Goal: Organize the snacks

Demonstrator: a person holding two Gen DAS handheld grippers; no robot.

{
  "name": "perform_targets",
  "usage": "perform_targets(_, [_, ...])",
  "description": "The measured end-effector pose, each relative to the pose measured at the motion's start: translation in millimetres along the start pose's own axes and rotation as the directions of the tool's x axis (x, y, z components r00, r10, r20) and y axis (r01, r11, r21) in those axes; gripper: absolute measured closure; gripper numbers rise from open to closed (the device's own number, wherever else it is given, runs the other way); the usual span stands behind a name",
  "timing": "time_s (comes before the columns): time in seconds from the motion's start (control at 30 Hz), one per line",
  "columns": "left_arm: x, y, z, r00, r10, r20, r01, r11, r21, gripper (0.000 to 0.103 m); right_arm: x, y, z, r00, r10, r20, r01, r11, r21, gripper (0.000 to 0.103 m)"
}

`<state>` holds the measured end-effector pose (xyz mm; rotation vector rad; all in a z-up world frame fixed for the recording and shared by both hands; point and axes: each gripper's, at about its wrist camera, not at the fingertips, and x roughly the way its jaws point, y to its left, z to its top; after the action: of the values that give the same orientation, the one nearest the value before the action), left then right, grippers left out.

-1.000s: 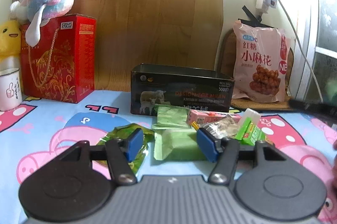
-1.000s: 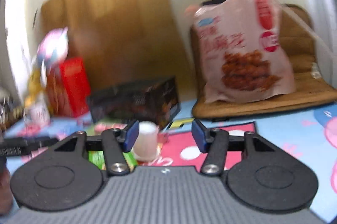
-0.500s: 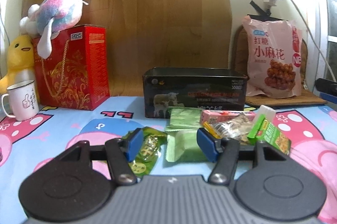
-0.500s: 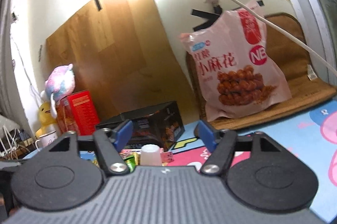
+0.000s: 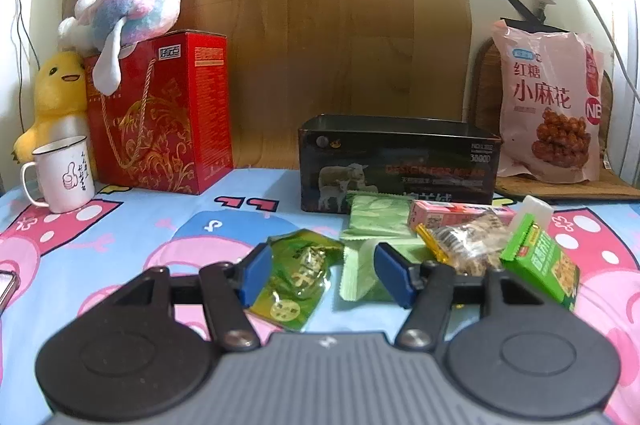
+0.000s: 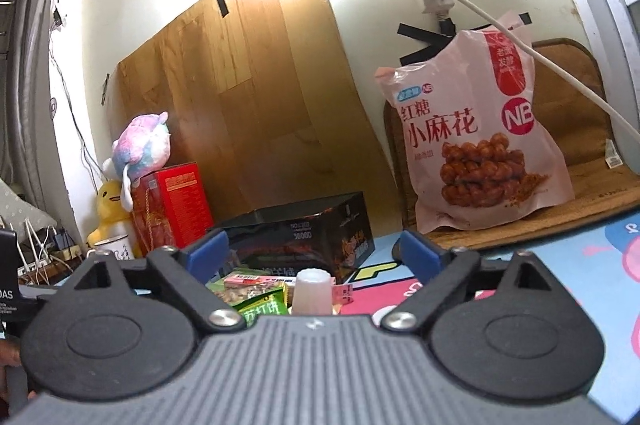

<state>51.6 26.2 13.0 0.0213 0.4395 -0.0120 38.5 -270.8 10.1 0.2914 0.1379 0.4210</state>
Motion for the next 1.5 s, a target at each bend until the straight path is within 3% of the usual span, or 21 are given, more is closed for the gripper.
perform_targets(0.53, [-0.3, 0.0, -0.2, 1.0, -0.01, 0.0, 0.01, 1.0, -0.007, 0.04, 13.9, -10.4, -4.7, 0.988, 0.035, -0.149, -0.02, 0.995, 0.1, 0.007])
perform_targets(0.97, [-8.7, 1.4, -0.9, 0.998, -0.052, 0.044, 0.053, 0.999, -0.006, 0.034, 16.8, -13.2, -5.5, 0.982, 0.028, -0.187, -0.006, 0.994, 0.113, 0.008])
perform_targets(1.27, [-7.6, 6.4, 0.0, 0.996, -0.08, 0.032, 0.081, 0.996, -0.031, 0.034, 22.7, -13.4, -6.1, 0.973, 0.038, -0.229, -0.015, 0.995, 0.101, 0.018])
perform_targets(1.5, [-8.5, 4.8, -0.5, 0.996, -0.077, 0.037, 0.077, 0.997, -0.021, 0.034, 24.8, -14.2, -6.7, 0.97, 0.031, -0.242, -0.007, 0.995, 0.099, 0.031])
